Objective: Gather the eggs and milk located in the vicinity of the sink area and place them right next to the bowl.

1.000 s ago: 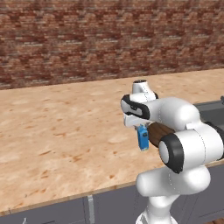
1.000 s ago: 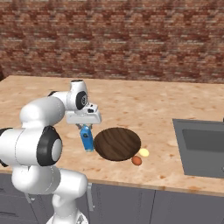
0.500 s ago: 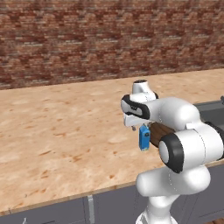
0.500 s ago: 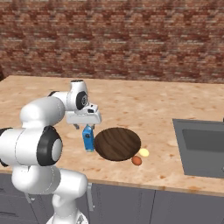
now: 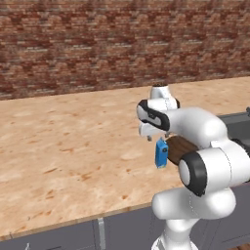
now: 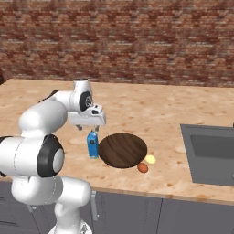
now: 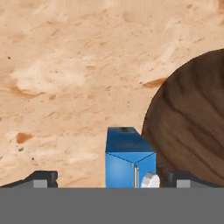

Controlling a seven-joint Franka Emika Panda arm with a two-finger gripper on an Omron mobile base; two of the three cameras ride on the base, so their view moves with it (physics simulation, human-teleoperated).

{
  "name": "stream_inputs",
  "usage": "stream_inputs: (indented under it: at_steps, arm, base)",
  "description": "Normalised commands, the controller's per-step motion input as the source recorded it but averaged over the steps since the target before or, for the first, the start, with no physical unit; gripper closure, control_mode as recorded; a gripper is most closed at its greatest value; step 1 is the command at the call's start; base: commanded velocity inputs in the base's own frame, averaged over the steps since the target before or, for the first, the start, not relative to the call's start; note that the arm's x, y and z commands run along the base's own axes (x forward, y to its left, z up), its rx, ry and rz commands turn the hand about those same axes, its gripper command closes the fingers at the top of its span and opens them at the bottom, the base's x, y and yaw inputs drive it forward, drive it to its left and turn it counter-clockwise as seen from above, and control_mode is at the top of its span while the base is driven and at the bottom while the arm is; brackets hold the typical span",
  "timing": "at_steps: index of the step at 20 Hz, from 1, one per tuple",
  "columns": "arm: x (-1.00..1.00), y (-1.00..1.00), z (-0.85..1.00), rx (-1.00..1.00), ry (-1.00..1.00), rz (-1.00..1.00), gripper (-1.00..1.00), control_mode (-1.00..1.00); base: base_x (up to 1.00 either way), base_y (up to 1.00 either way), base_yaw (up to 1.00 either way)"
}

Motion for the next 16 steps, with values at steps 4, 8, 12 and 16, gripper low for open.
stream_inputs:
  at_steps: [4, 8, 12, 16]
  arm:
    - [-0.17, -0.02, 0.78, 0.14, -0.08, 0.0, -1.0, -1.0]
    - [-0.62, -0.2, 0.53, 0.11, -0.02, -0.03, -1.0, -1.0]
    - [-0.99, -0.18, 0.46, 0.01, 0.0, -0.03, -1.0, -1.0]
    - [-1.0, -0.17, 0.25, 0.0, 0.0, -0.01, -1.0, -1.0]
  base:
    - [0.0, 0.0, 0.0]
    - [0.0, 0.0, 0.0]
    - [0.0, 0.0, 0.0]
    - [0.0, 0.0, 0.0]
